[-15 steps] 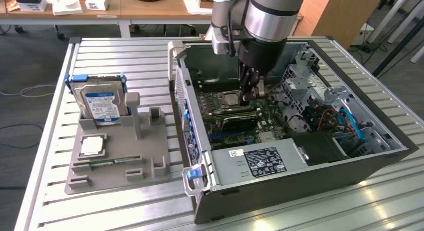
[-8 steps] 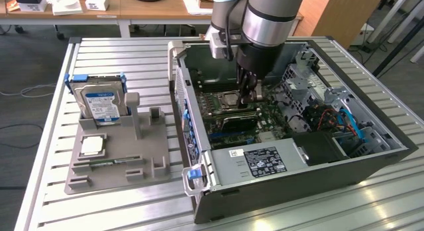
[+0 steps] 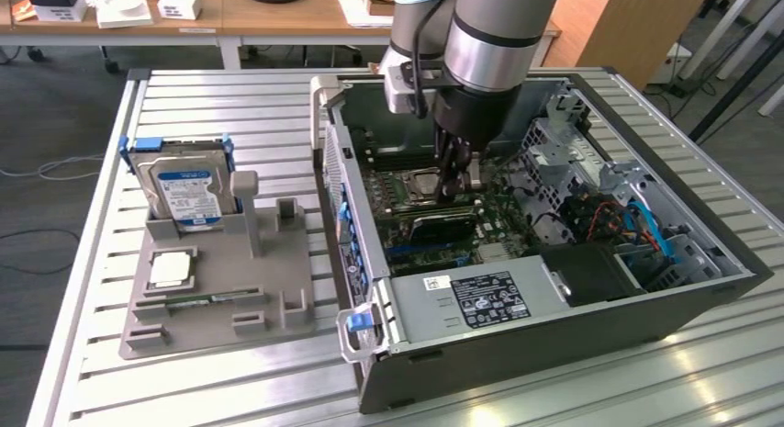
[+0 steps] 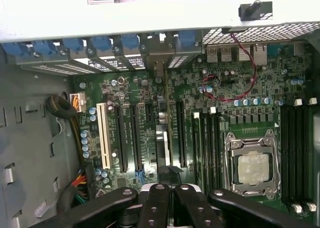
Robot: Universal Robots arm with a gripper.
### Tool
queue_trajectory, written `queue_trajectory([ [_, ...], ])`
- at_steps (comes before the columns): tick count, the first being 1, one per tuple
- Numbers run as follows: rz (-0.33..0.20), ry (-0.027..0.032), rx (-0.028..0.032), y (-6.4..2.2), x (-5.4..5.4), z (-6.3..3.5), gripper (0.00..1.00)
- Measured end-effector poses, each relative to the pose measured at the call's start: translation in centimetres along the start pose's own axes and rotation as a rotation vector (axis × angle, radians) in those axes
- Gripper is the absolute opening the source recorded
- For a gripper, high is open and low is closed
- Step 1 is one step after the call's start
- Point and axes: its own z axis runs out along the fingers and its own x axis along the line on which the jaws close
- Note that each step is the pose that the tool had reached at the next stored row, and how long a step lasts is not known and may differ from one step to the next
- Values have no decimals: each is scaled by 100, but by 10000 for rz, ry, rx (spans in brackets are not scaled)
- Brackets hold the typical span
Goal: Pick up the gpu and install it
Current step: 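Press down on the gpu until it lock into place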
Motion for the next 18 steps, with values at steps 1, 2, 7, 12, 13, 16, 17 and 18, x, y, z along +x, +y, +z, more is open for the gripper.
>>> queue_trajectory([
  [1,0,0,1,4,1,6,11],
  [2,-1,2,-1,4,1,7,11],
  [7,2,-2,1,7,-5,14,11],
  [12,3,1,1,17,-41,27,11],
  [13,4,1,0,20,-47,29,11],
  [16,5,1,0,38,-70,39,11],
  [17,6,-1,0,41,-72,41,11],
  [18,5,0,0,41,-72,40,11],
])
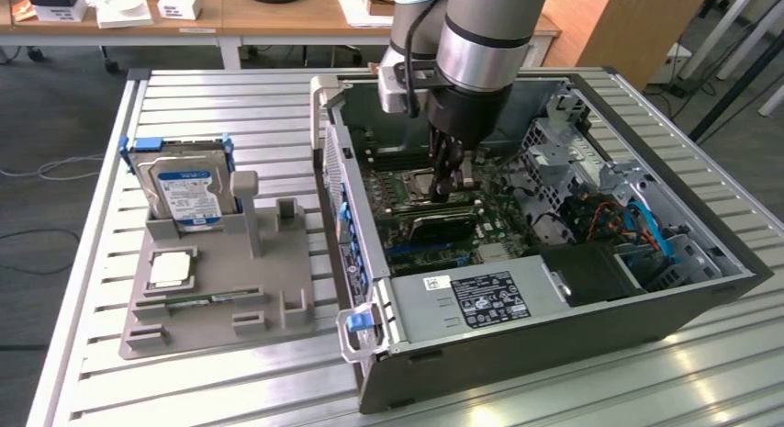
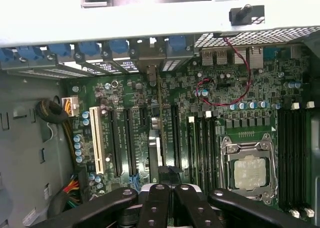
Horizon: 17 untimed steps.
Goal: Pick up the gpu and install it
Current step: 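Press down on the gpu until it lock into place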
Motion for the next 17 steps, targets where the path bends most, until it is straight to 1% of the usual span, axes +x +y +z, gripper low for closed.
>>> queue_trajectory([
  [3,-1,0,0,0,0,6,11],
  [6,0,-2,0,2,1,67,11],
  [17,1,-1,0,6,4,174,11],
])
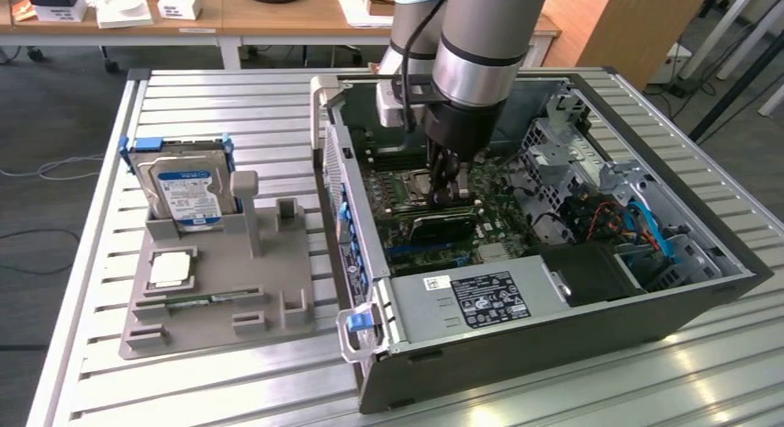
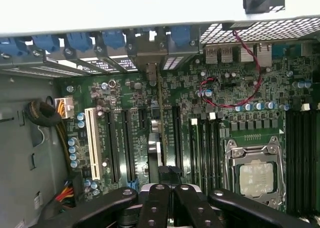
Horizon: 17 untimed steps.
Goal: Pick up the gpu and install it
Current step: 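Press down on the gpu until it lock into place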
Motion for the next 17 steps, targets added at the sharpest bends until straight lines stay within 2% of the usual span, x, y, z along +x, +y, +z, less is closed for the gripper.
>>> queue_trajectory([
  [2,0,-1,0,1,1,40,11],
  [17,-8,-3,1,11,-20,78,11],
])
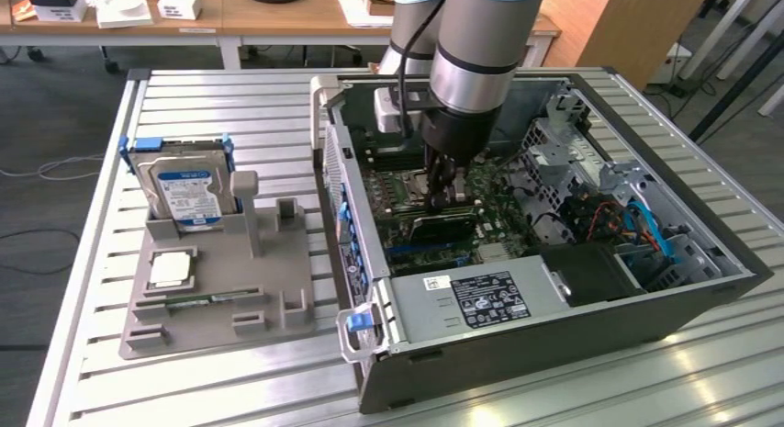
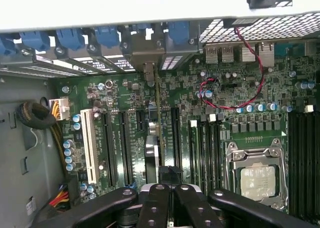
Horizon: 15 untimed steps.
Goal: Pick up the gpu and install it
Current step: 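Press down on the gpu until it lock into place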
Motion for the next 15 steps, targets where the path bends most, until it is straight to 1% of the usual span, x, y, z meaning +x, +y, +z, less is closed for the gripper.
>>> queue_trajectory([
  [2,0,-1,0,0,0,18,11],
  [8,1,-5,0,1,1,30,11],
  [10,0,2,-4,2,2,40,11],
  [15,0,-12,-3,1,1,48,11],
])
